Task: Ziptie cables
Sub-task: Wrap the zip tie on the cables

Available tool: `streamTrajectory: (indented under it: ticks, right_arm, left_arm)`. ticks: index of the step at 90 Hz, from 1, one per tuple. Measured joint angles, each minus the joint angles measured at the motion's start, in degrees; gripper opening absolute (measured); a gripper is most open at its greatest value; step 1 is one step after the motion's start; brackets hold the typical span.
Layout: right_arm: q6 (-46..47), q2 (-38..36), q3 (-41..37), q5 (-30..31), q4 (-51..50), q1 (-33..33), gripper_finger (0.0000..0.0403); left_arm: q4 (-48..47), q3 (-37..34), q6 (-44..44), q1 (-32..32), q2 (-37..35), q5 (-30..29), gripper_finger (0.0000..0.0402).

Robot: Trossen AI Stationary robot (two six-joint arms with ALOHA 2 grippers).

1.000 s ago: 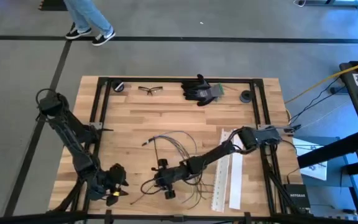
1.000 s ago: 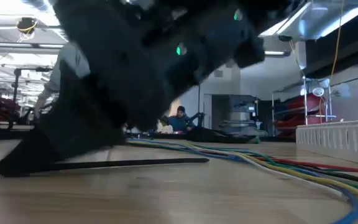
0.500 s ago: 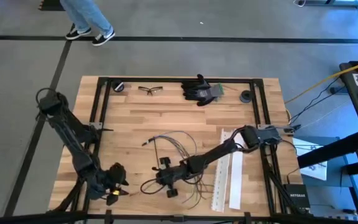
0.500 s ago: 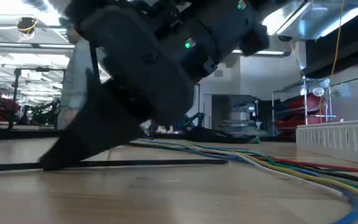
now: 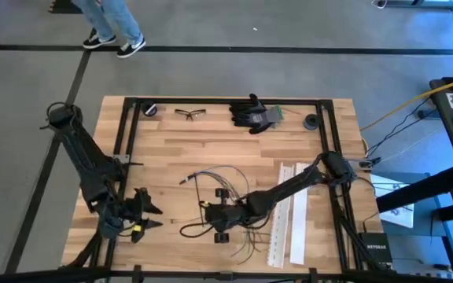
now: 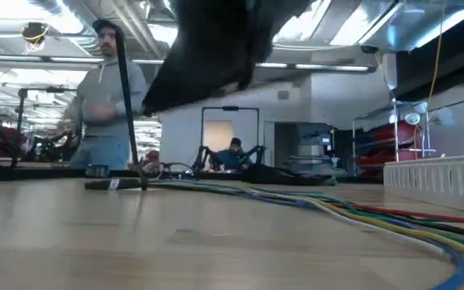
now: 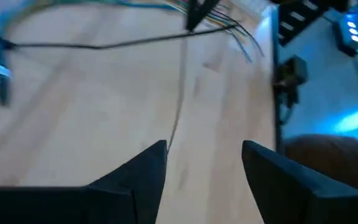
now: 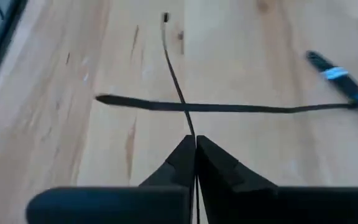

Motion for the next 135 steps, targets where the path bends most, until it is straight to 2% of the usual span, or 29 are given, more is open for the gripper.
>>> streamTrajectory:
  ticks: [21,32,47,70,94,118,135]
  right_arm:
    - [9.9,-4.4,-3.9,8.6,1.4,1.2,0.0]
    - [11.7,-5.2,-5.9,9.8,3.2,1.5,0.0]
    - [13.6,-5.1,-9.3,5.8,10.7,1.4,0.0]
    - [15.2,-2.1,-15.9,4.2,22.4,1.4,0.0]
    - [8.4,4.0,-16.3,-2.1,23.3,0.6,0.0]
    - [5.0,4.7,-15.8,-9.6,20.2,-0.8,0.0]
    - [2.0,5.1,-9.6,-11.1,10.1,-1.2,0.0]
  left_arm:
    - [-1.0,0.0,-0.5,0.0,1.9,-4.9,0.0194]
    - [-0.9,0.0,-0.5,0.0,3.1,-5.7,0.0194]
    - [0.5,0.0,-1.1,0.0,4.5,-5.8,0.0194]
    - [4.1,0.0,-5.2,-0.5,10.6,-5.3,0.0194]
    - [7.2,-0.1,-8.9,-0.5,16.9,-2.8,0.0194]
    - [11.6,0.0,-8.6,0.1,20.9,-0.4,0.0194]
    - [11.2,0.0,-9.0,1.3,21.1,-0.3,0.0194]
